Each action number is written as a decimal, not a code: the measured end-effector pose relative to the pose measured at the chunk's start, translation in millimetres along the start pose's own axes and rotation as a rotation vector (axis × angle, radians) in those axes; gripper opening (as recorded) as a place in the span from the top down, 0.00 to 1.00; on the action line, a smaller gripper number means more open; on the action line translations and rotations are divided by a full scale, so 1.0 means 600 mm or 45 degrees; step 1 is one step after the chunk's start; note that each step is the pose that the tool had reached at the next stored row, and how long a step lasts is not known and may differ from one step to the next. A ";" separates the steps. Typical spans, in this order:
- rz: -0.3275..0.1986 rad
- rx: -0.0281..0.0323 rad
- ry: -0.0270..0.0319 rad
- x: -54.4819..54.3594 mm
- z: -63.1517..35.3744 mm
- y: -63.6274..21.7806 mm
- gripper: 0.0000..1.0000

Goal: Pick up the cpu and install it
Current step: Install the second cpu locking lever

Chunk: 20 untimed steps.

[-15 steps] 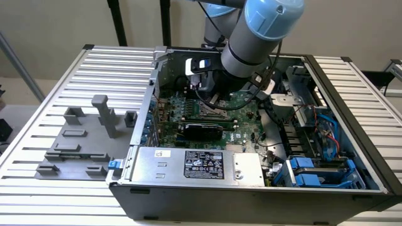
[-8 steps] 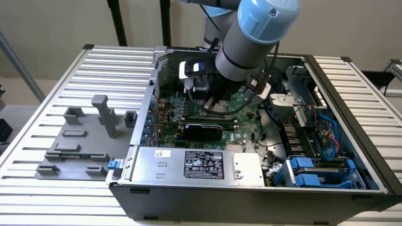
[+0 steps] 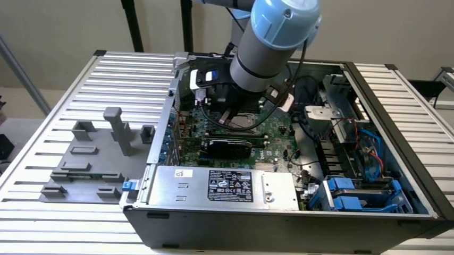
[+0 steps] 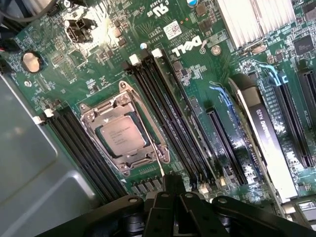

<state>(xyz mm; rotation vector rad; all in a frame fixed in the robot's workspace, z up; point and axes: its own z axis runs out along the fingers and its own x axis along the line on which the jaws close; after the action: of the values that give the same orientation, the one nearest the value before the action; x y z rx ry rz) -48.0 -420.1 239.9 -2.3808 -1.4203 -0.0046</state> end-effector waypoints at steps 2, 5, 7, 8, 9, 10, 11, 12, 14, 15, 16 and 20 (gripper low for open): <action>0.000 0.0000 -0.0001 0.003 0.002 -0.001 0.89; 0.000 0.0001 -0.0002 0.004 0.008 0.000 0.89; 0.000 -0.0006 -0.0012 0.002 0.014 0.002 0.89; 0.000 -0.0012 -0.0022 0.002 0.017 0.003 0.89; 0.001 -0.0020 -0.0034 0.001 0.020 0.004 0.89; 0.001 -0.0027 -0.0049 0.001 0.023 0.004 0.89; 0.001 -0.0031 -0.0057 0.000 0.025 0.005 0.89; 0.001 -0.0036 -0.0064 0.000 0.028 0.006 0.89; 0.002 -0.0041 -0.0069 -0.001 0.032 0.007 0.89; 0.002 -0.0041 -0.0072 -0.001 0.035 0.007 0.89; 0.002 -0.0043 -0.0075 -0.001 0.037 0.007 0.89; 0.001 -0.0062 -0.0070 -0.003 0.050 0.006 0.89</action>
<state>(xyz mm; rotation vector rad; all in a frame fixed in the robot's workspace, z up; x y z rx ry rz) -51.4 -413.9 210.4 -2.3870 -1.4235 -0.0013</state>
